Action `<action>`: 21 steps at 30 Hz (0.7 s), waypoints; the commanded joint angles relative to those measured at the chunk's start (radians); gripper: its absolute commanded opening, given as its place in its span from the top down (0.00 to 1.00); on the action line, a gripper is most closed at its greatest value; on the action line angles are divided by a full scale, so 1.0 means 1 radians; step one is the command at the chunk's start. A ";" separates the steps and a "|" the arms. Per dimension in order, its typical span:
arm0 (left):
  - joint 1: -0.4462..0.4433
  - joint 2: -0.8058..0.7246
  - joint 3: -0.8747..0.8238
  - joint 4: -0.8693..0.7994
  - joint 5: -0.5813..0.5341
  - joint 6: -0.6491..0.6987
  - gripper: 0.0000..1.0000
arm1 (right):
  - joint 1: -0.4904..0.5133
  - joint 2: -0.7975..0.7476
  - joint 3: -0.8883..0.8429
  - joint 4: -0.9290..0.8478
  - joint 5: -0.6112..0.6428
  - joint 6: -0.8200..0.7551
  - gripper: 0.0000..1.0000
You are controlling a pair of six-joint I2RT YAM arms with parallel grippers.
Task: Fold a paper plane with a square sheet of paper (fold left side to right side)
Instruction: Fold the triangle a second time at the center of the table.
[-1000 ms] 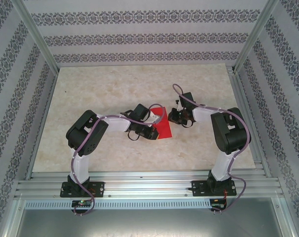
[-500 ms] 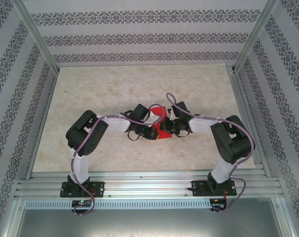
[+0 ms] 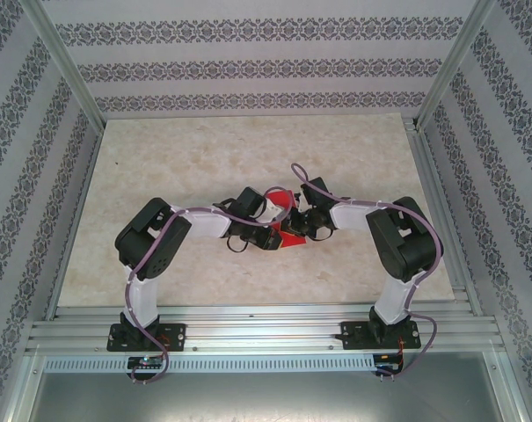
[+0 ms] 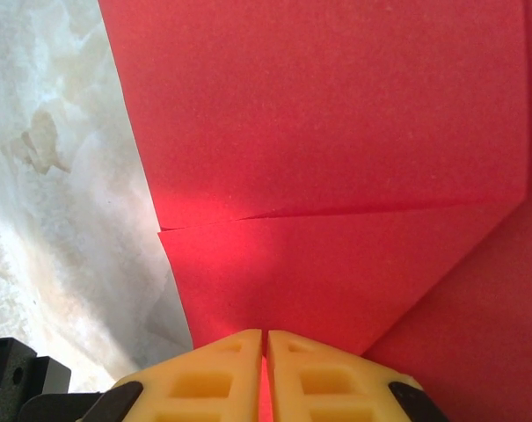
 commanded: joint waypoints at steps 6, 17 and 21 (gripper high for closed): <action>-0.024 -0.030 -0.145 -0.179 -0.035 0.020 0.92 | -0.030 0.048 0.008 -0.081 0.090 -0.038 0.88; 0.041 -0.145 -0.169 -0.117 0.048 -0.043 0.93 | -0.029 0.031 0.006 -0.029 0.043 -0.028 0.88; 0.054 -0.170 -0.137 -0.023 0.108 -0.113 0.93 | -0.028 0.019 0.011 -0.024 0.034 -0.022 0.88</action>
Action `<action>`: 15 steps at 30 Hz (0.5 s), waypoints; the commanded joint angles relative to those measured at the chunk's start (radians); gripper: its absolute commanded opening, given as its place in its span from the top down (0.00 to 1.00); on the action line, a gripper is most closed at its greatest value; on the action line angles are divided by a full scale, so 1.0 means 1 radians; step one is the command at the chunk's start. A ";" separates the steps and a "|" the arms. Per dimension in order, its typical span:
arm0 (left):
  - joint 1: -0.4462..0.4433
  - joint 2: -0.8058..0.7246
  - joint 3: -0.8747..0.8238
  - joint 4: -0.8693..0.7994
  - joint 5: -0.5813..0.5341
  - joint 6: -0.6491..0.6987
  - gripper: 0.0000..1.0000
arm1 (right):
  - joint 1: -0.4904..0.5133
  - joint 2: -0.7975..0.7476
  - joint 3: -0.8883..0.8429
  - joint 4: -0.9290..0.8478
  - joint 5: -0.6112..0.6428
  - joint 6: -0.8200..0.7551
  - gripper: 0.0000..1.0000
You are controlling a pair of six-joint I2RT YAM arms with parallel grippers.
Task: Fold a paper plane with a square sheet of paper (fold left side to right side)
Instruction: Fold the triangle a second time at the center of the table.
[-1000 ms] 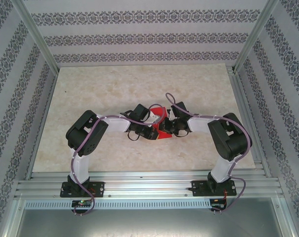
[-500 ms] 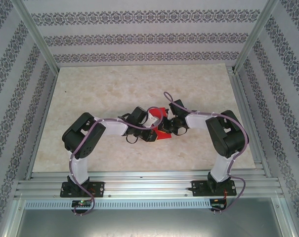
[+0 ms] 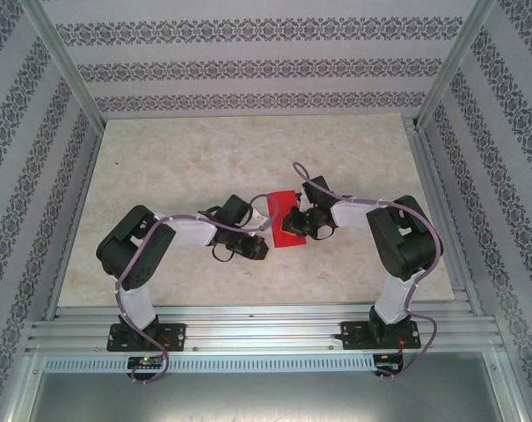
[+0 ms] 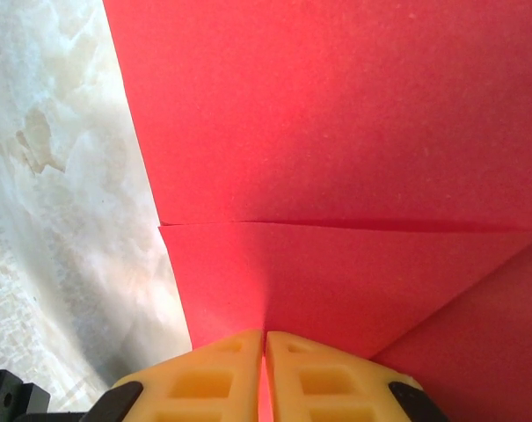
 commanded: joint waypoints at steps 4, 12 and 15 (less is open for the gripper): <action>0.014 -0.005 0.069 0.088 0.107 -0.096 0.92 | -0.011 0.018 -0.001 0.014 0.044 -0.001 0.88; 0.009 0.098 0.153 0.094 0.107 -0.086 0.84 | -0.009 0.015 -0.001 0.017 0.035 0.008 0.88; 0.003 0.141 0.172 0.060 0.085 -0.060 0.83 | -0.009 0.007 -0.001 0.018 0.026 0.016 0.88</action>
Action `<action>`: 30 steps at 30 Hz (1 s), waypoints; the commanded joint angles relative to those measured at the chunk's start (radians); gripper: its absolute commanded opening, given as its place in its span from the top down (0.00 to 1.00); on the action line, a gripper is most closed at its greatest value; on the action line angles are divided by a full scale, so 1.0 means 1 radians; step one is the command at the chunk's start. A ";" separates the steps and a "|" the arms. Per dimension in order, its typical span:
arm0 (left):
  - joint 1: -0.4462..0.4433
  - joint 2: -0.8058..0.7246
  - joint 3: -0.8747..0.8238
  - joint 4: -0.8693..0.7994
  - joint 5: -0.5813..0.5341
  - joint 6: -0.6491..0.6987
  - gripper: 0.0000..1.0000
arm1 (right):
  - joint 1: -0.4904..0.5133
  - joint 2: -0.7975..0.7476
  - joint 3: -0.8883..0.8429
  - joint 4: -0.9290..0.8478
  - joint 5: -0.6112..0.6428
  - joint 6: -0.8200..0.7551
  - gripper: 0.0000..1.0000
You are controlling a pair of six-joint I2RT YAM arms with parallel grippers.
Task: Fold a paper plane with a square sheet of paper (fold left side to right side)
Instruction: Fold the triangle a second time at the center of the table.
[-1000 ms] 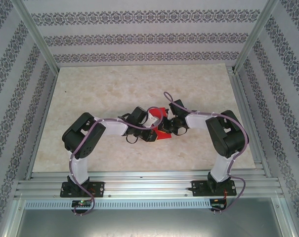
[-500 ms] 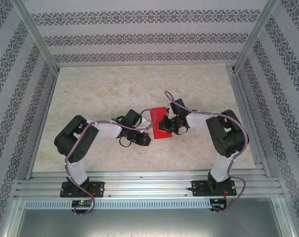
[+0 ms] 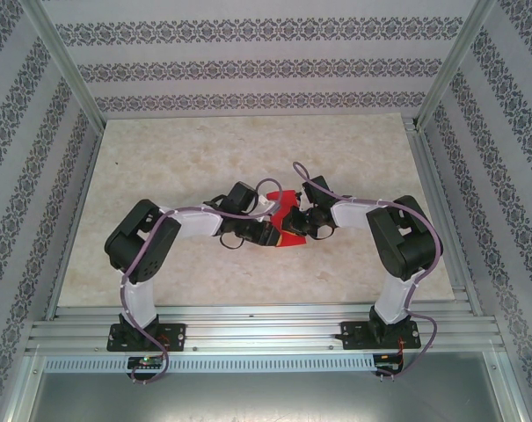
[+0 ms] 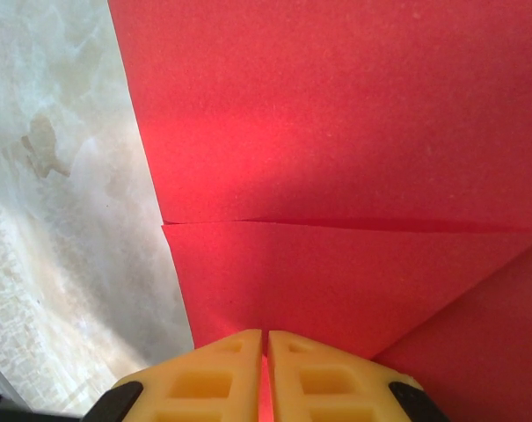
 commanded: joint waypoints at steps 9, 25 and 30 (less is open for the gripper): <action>-0.029 0.082 0.032 -0.131 -0.125 0.103 0.84 | -0.013 -0.073 -0.044 0.050 -0.039 0.086 0.89; -0.065 0.087 0.021 -0.179 -0.219 0.122 0.89 | 0.035 0.017 -0.024 -0.013 -0.091 0.114 0.93; -0.070 0.096 0.023 -0.191 -0.241 0.127 0.90 | 0.032 0.031 -0.016 -0.063 -0.021 0.062 0.94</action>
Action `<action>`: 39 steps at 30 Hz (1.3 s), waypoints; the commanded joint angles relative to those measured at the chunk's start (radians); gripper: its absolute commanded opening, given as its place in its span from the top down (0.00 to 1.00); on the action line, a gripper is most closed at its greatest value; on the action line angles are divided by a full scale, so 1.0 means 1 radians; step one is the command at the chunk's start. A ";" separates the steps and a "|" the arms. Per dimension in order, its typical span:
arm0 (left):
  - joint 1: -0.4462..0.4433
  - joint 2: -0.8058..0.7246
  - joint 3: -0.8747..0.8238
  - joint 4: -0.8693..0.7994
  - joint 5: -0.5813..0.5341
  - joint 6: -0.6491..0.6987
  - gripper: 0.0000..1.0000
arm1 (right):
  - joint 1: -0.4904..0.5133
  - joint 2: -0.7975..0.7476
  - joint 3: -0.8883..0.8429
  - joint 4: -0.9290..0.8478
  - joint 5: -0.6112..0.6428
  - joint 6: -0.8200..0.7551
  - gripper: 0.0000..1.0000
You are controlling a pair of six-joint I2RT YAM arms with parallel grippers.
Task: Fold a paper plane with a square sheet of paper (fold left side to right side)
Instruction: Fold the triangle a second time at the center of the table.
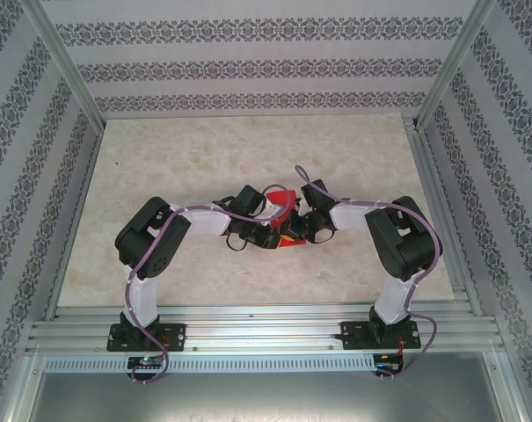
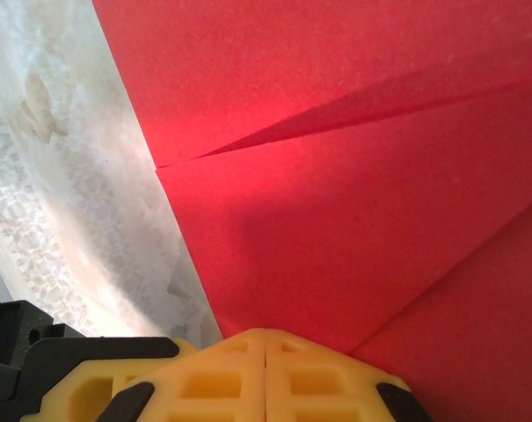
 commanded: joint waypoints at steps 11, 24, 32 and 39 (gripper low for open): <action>-0.044 0.076 -0.049 -0.097 -0.111 0.039 0.91 | -0.048 0.005 0.061 -0.040 0.171 -0.136 0.92; -0.042 0.054 -0.049 -0.084 -0.094 0.039 0.89 | -0.180 -0.005 0.125 -0.060 0.187 -0.233 0.90; 0.017 -0.067 -0.010 -0.008 0.029 -0.032 0.76 | -0.209 -0.133 0.048 -0.035 0.065 -0.231 0.73; 0.108 -0.182 -0.050 0.117 0.094 -0.121 0.59 | -0.202 -0.151 -0.055 0.052 -0.035 -0.173 0.66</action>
